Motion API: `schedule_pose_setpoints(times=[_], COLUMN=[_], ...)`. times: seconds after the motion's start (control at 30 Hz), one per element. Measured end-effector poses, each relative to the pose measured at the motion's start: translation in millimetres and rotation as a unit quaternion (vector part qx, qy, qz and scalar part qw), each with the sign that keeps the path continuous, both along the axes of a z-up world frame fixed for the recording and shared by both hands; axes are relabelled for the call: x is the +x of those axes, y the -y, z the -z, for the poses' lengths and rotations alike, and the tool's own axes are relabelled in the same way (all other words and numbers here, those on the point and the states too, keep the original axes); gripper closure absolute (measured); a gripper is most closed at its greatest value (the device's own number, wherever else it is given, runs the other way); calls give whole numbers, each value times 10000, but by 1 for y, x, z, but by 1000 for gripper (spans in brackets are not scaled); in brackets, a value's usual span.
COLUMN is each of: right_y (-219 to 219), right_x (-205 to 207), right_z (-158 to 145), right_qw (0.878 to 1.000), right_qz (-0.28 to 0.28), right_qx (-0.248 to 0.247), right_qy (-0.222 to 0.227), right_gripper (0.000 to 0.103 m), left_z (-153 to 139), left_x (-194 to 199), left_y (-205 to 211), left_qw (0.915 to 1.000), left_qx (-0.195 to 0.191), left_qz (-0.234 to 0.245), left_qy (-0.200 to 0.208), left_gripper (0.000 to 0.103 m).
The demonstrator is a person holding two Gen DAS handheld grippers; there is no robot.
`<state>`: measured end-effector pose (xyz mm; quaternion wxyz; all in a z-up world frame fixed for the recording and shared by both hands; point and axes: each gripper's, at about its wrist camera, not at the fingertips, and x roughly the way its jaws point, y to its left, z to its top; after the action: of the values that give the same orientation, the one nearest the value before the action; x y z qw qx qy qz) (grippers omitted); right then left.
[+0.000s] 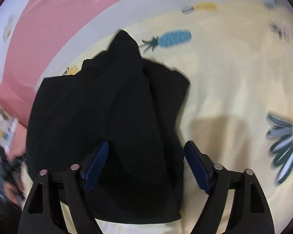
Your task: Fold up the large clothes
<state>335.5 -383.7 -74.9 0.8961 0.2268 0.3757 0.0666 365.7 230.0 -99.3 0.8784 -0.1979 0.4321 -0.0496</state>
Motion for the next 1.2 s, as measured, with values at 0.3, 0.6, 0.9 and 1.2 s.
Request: schedule_pose_setpoints(times=[0.3, 0.6, 0.9, 1.2], right_y=[12, -5, -13, -20], right_x=[20, 42, -5, -157], right_z=[35, 34, -52, -83], right_qw=[9942, 9921, 9897, 9852], right_qz=[55, -127, -165, -415], right_qx=[980, 1146, 878, 1002], right_qy=[-434, -486, -1114, -1331], right_gripper=[1, 40, 64, 64], left_z=[36, 30, -74, -78], left_x=[28, 35, -4, -180], left_y=[22, 44, 58, 22], left_qw=[9955, 9983, 9985, 9964], left_qx=[-835, -485, -25, -382], left_qz=[420, 305, 516, 751], left_qy=[-125, -118, 194, 107], left_gripper=[8, 33, 72, 72])
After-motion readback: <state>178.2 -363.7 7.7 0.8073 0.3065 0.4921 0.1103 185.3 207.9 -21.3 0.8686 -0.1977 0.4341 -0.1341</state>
